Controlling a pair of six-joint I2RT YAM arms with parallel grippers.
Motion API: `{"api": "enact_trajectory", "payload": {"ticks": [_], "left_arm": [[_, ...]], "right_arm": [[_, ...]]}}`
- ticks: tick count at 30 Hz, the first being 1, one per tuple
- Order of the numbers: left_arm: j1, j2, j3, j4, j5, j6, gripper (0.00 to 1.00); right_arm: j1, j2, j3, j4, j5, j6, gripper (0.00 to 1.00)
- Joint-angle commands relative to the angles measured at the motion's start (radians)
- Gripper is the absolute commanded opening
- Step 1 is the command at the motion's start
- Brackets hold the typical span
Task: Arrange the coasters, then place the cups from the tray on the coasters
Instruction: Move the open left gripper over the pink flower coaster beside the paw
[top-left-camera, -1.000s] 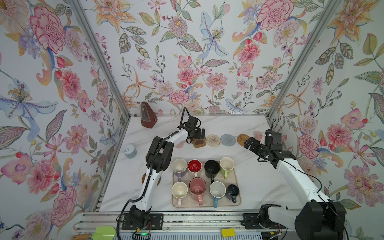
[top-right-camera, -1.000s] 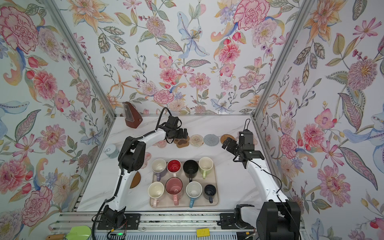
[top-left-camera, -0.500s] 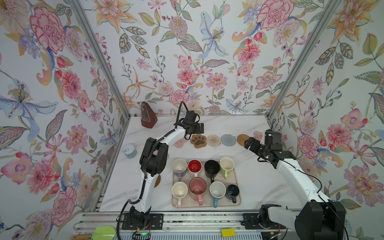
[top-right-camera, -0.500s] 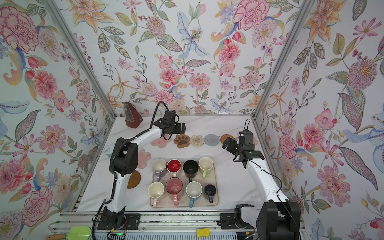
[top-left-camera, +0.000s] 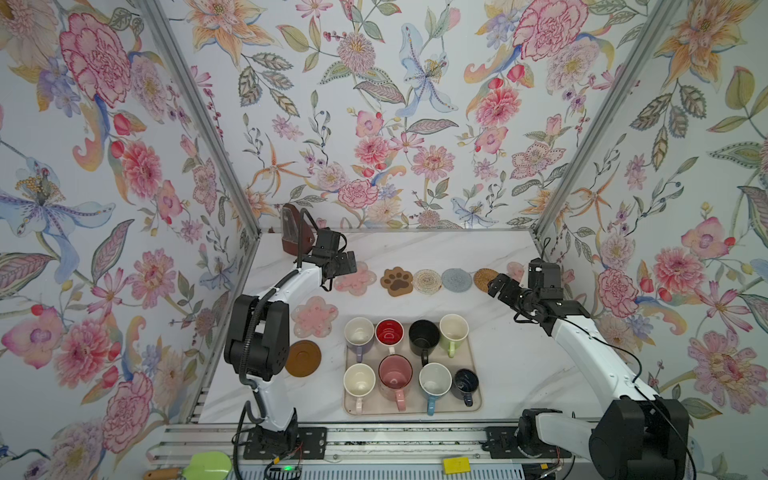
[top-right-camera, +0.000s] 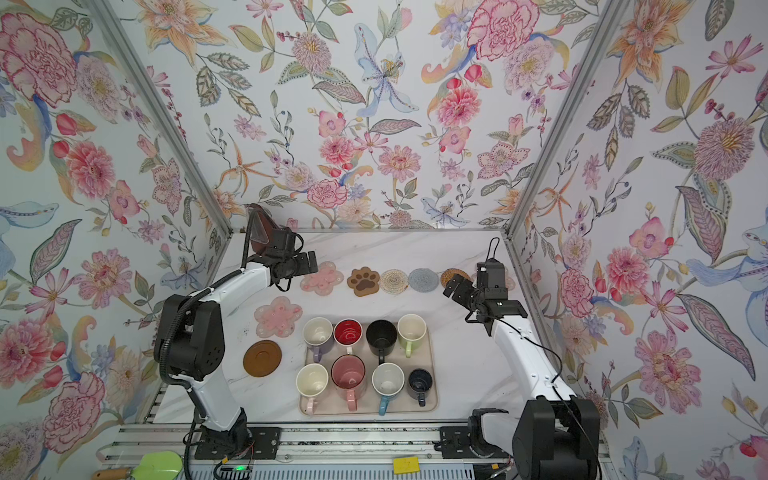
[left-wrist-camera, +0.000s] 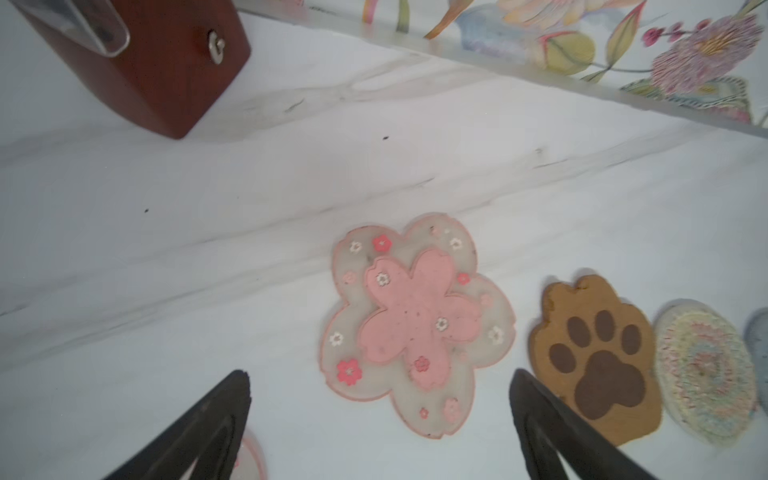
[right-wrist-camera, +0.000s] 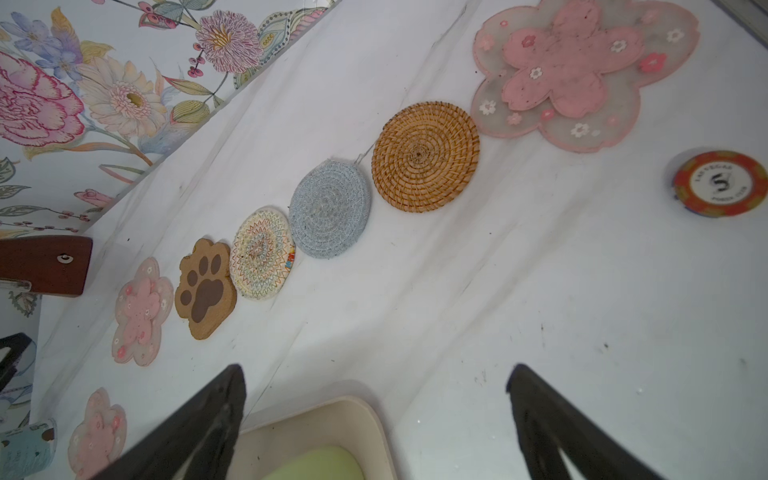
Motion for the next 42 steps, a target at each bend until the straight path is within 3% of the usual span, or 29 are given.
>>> {"api": "enact_trajectory", "payload": {"ticks": [1, 15, 42], "left_arm": [[0.01, -0.022, -0.031, 0.003, -0.034, 0.026, 0.99], [0.045, 0.162, 0.095, 0.009, -0.019, 0.032, 0.99], [0.046, 0.354, 0.225, 0.032, 0.064, -0.024, 0.98]], "right_arm": [[0.024, 0.027, 0.01, 0.015, 0.008, 0.013, 0.99], [0.038, 0.032, 0.028, 0.008, 0.023, 0.011, 0.99], [0.043, 0.036, 0.036, 0.006, 0.026, 0.011, 0.99]]}}
